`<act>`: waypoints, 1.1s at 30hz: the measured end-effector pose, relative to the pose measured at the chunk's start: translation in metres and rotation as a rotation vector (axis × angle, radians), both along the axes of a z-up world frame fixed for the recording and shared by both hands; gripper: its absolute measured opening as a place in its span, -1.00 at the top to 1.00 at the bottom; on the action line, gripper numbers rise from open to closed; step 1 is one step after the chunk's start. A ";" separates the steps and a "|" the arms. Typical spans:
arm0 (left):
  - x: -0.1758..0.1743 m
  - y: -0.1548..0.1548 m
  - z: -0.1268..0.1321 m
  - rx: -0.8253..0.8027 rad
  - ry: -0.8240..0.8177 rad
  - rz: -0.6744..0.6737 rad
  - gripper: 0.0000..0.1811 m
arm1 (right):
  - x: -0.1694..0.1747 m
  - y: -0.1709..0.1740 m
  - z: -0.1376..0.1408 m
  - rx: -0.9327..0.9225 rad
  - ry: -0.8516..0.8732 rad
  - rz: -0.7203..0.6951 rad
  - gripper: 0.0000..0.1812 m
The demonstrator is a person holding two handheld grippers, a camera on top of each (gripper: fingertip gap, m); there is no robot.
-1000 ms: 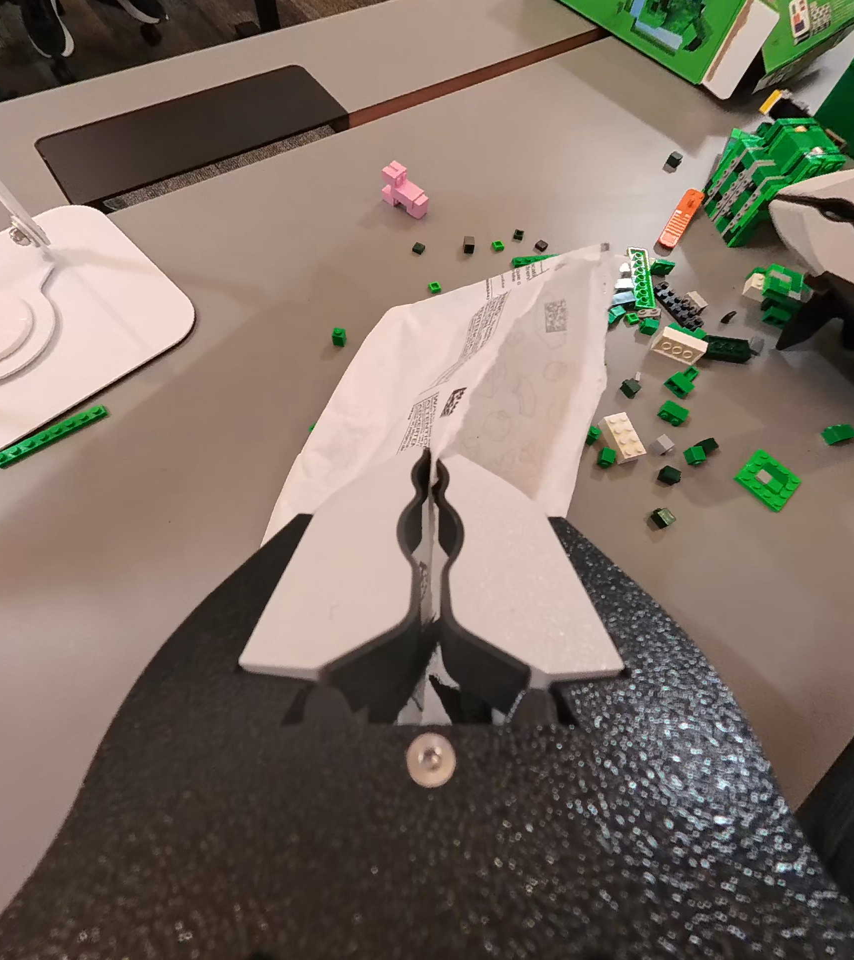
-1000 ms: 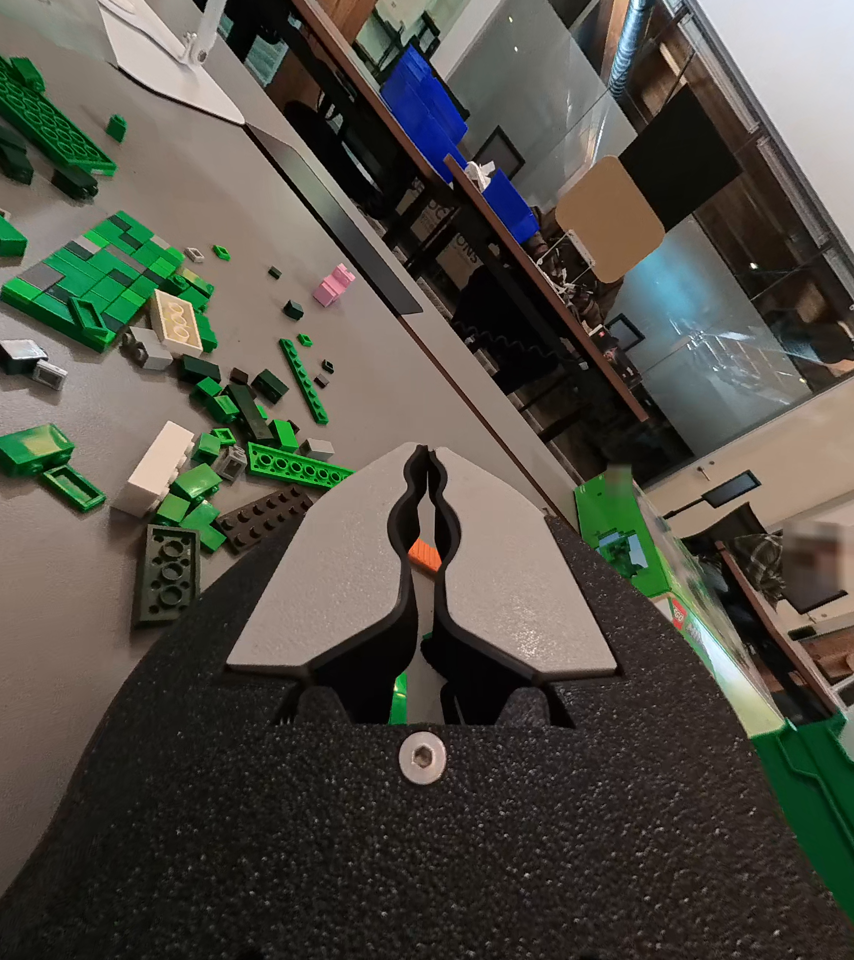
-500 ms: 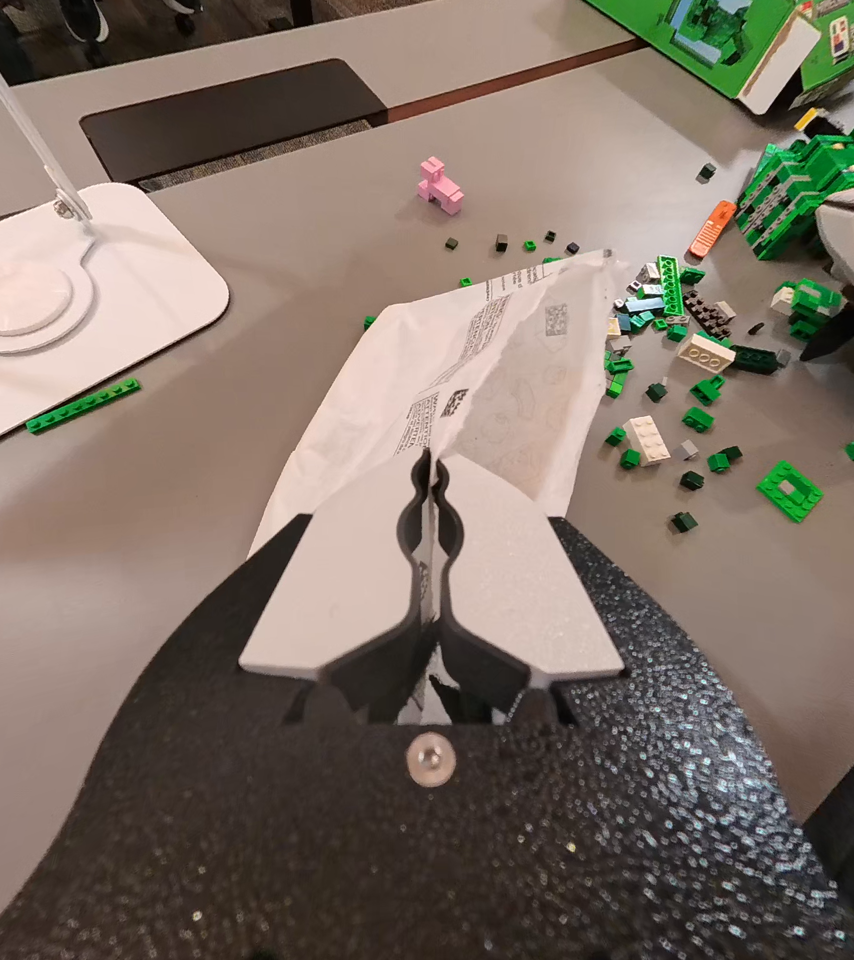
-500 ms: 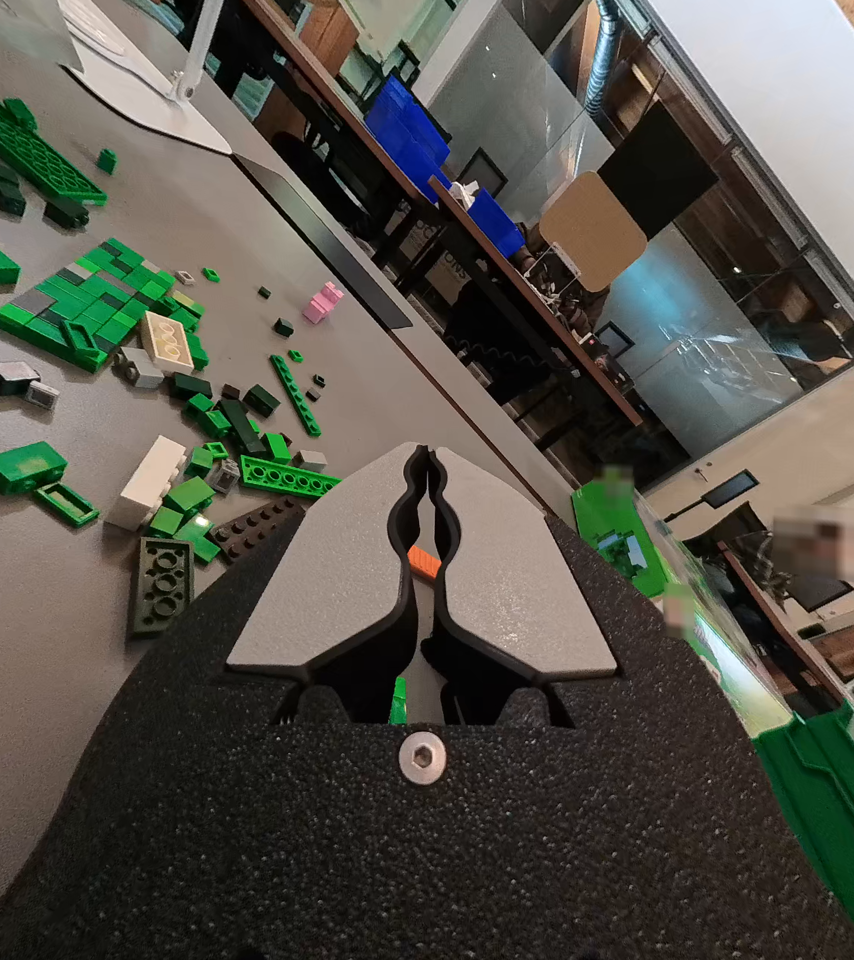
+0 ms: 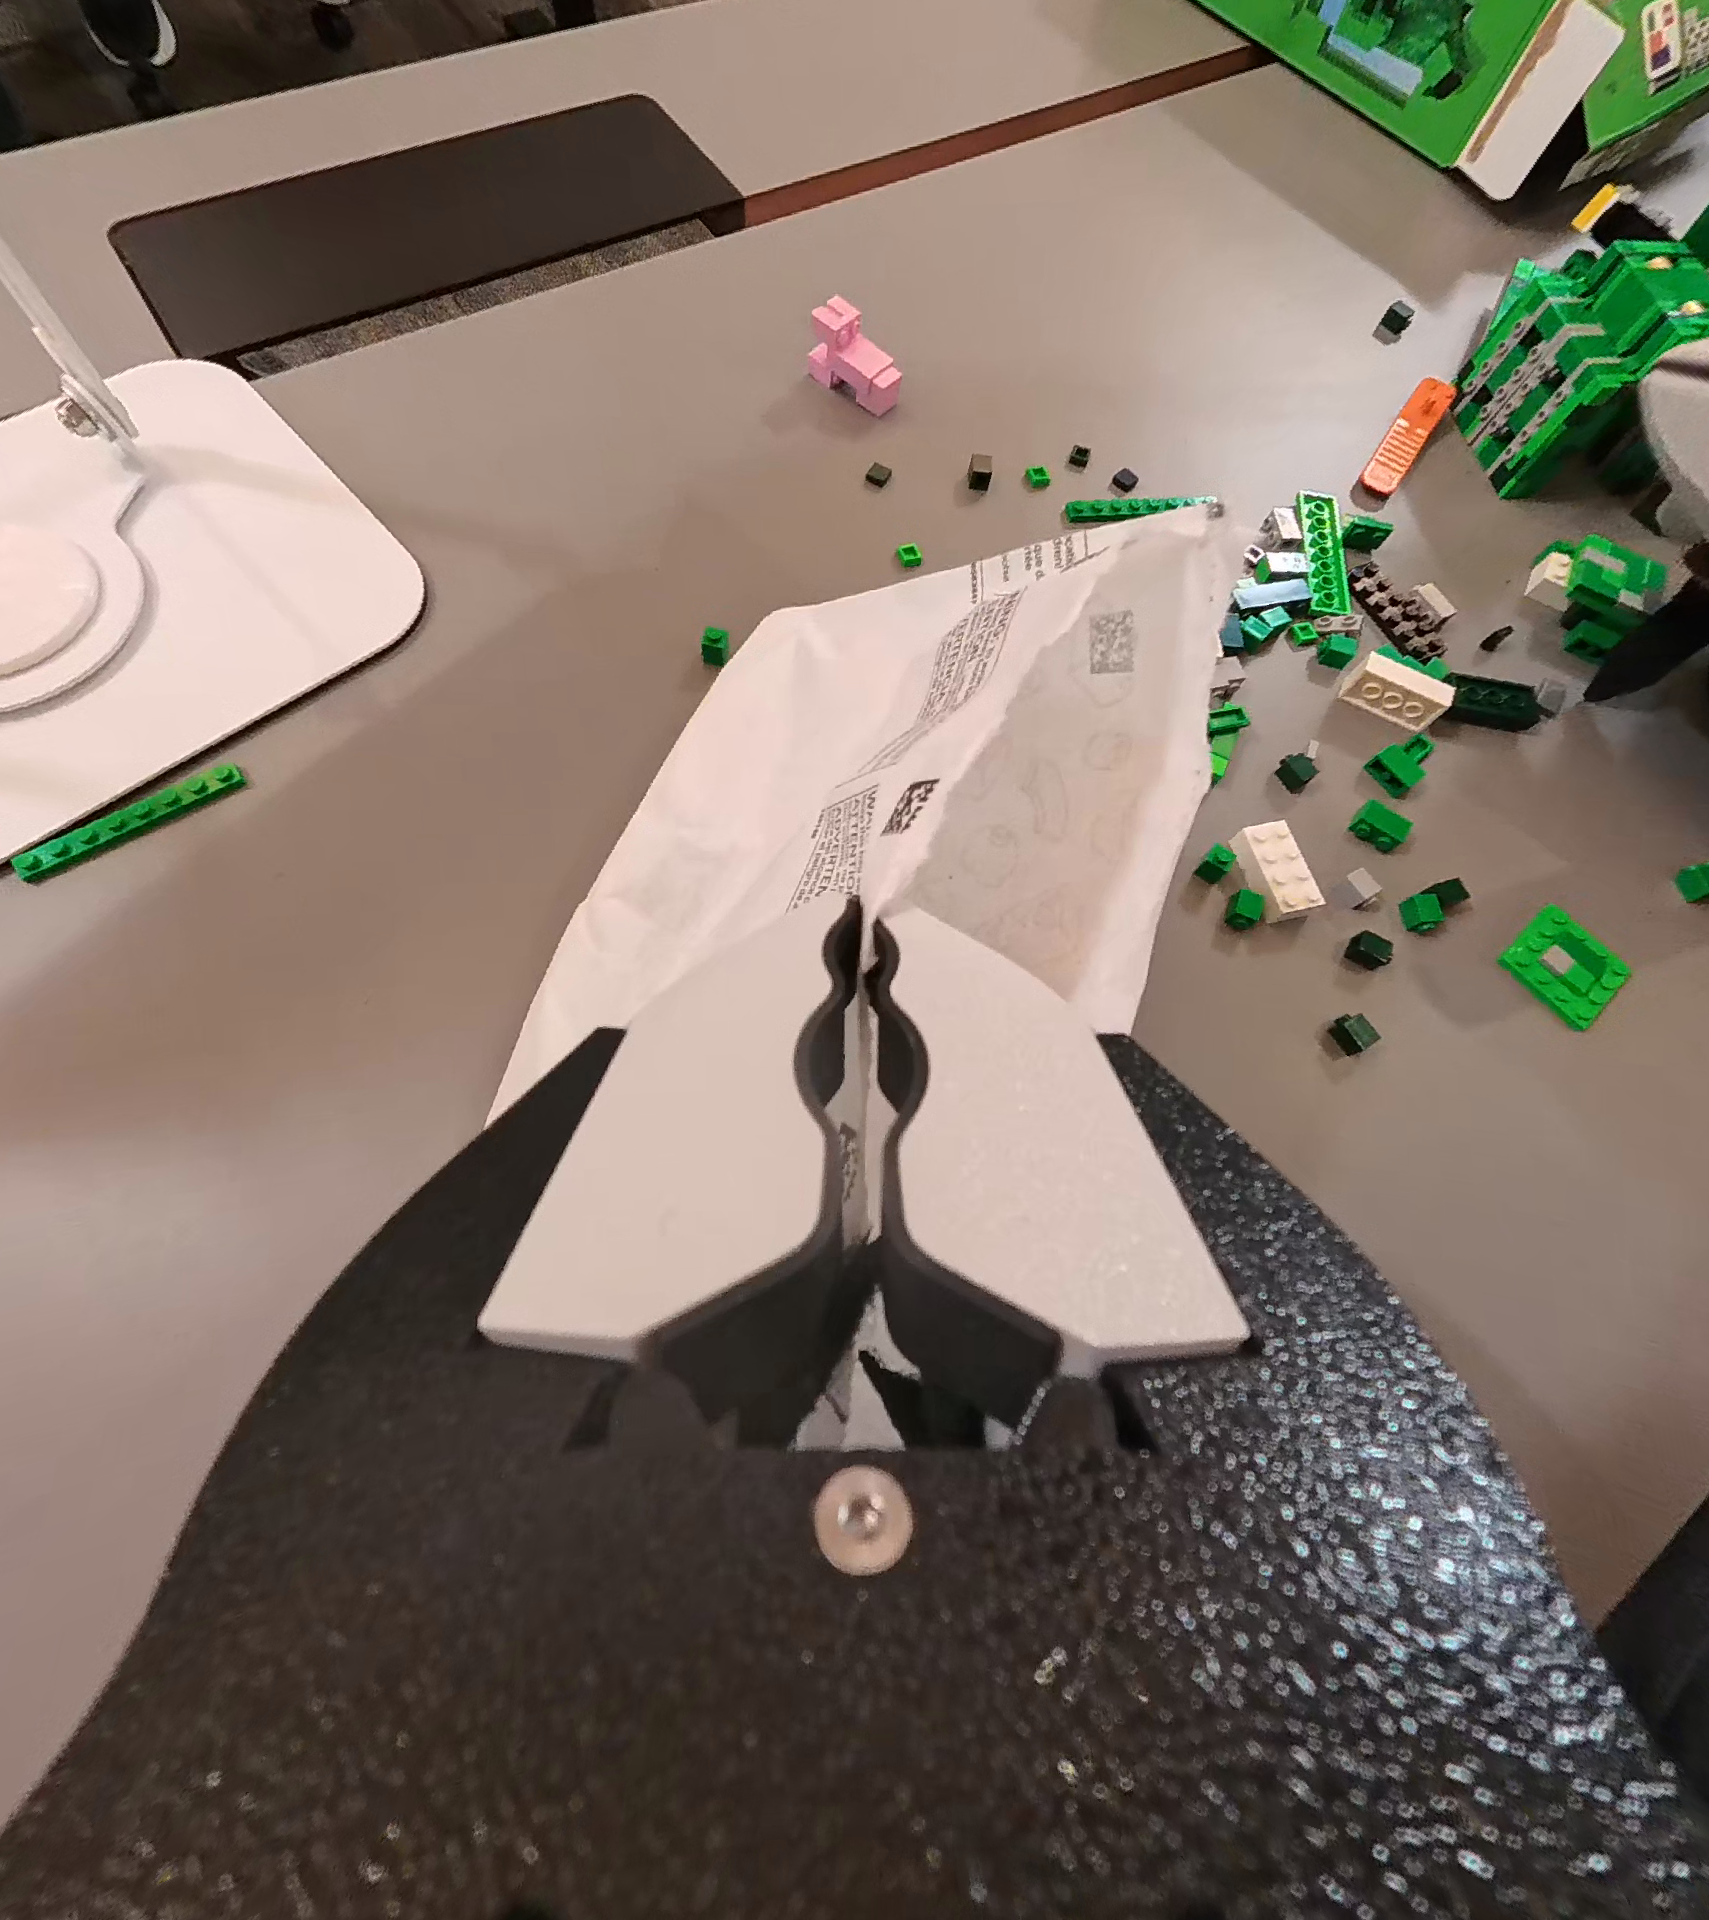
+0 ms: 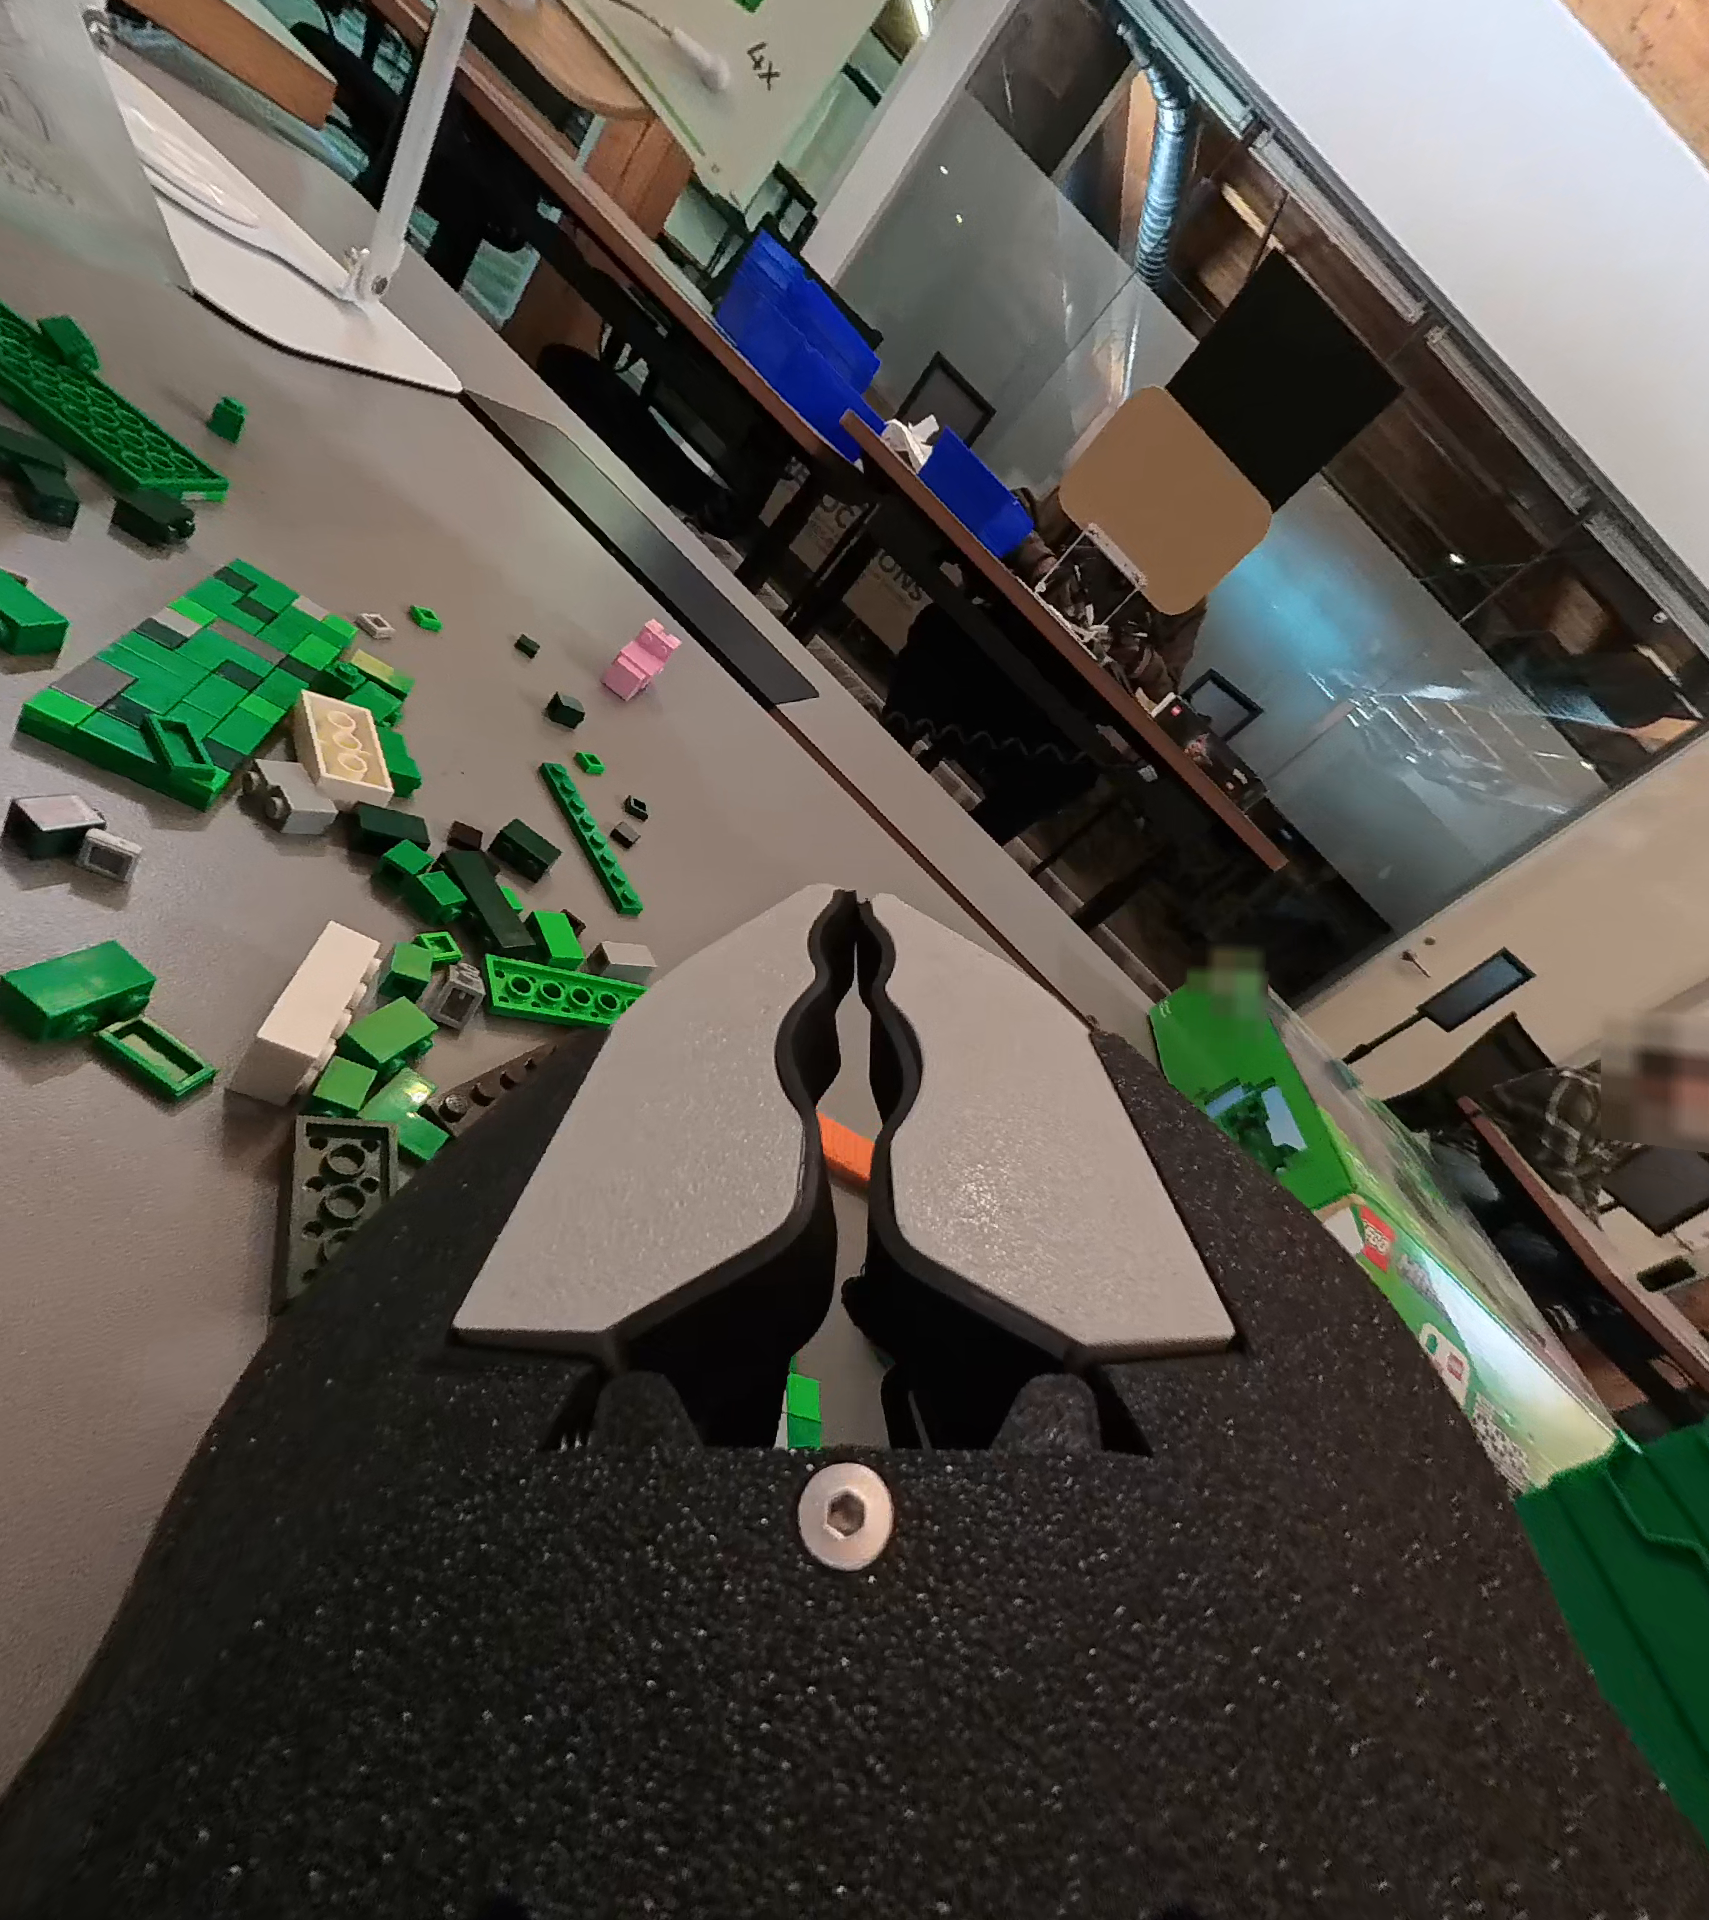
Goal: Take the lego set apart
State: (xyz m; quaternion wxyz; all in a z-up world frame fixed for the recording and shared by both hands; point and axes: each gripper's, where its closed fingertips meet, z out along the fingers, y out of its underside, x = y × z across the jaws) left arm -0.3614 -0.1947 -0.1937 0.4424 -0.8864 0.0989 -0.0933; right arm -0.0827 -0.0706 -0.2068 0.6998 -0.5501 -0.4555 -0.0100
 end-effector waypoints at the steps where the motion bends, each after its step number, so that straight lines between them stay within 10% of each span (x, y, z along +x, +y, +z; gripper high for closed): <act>1: 0.000 0.000 0.000 0.001 0.001 0.000 1.00 | 0.000 0.000 0.001 0.001 0.002 -0.001 1.00; 20: 0.001 0.000 -0.001 -0.003 0.000 -0.006 1.00 | 0.004 -0.001 0.007 -0.045 0.110 0.032 0.95; 33: 0.005 0.000 0.001 0.000 0.002 -0.021 1.00 | -0.092 0.030 -0.040 -0.641 -0.220 0.304 0.70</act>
